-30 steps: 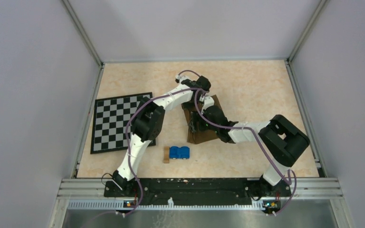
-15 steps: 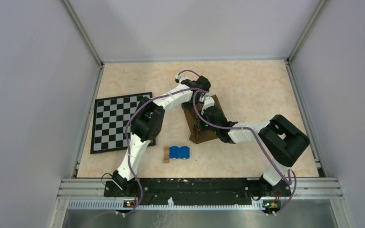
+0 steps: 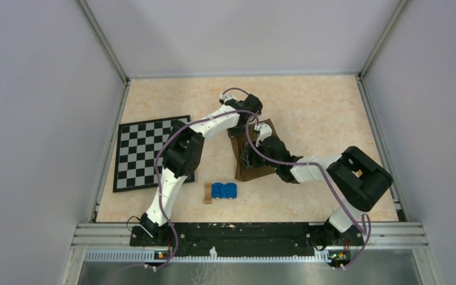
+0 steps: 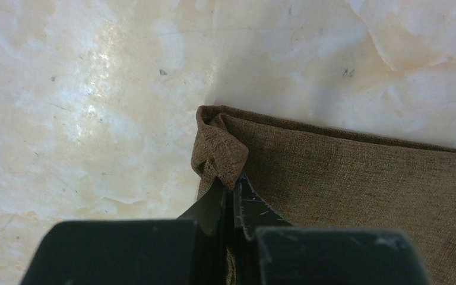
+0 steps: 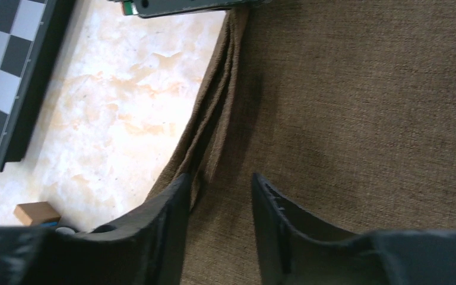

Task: Fold the napkin into a case and place the utensils inside
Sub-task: Fold the lower triangle-folded napkin at the center of the board.

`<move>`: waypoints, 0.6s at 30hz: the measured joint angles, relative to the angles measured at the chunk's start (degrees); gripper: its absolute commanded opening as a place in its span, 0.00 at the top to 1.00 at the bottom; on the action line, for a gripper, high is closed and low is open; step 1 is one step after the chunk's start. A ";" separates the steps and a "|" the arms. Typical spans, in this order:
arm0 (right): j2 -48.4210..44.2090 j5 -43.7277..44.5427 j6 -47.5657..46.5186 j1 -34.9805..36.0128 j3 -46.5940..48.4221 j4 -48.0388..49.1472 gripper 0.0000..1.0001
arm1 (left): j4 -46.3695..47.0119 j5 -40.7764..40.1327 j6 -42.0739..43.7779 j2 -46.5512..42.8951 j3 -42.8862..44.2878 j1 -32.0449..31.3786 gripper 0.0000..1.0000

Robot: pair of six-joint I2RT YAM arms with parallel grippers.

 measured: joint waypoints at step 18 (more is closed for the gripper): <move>-8.09 0.59 -3.82 2.27 1.22 -12.28 0.27 | 20.13 28.68 5.22 -13.68 -21.92 10.29 1.00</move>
